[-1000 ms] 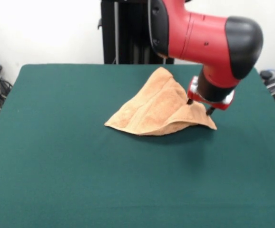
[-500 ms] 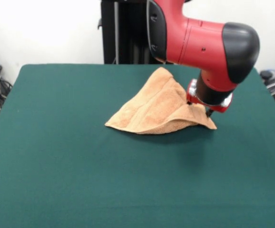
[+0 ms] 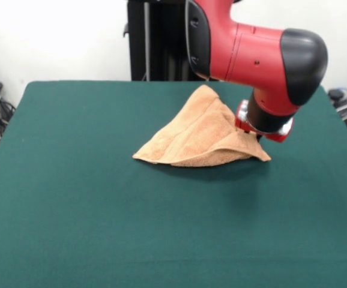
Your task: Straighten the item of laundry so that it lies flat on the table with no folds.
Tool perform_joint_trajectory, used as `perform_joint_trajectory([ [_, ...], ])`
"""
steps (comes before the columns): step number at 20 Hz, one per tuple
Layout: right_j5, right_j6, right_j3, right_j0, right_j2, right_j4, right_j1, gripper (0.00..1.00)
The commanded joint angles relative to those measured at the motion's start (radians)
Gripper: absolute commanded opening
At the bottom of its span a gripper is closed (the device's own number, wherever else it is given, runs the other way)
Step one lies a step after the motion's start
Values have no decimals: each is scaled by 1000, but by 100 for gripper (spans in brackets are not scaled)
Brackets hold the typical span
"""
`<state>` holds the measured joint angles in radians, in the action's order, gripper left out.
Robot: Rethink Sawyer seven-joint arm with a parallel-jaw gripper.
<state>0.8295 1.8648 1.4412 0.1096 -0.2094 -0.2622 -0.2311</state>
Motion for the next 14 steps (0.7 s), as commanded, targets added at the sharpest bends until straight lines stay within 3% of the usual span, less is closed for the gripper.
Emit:
perform_joint_trajectory([
  [1,-183,257,-35,0,24,-30,66,0],
  [8,-202,248,-47,-16,37,-40,71,0],
  [14,-86,214,-140,-40,50,-40,106,0],
])
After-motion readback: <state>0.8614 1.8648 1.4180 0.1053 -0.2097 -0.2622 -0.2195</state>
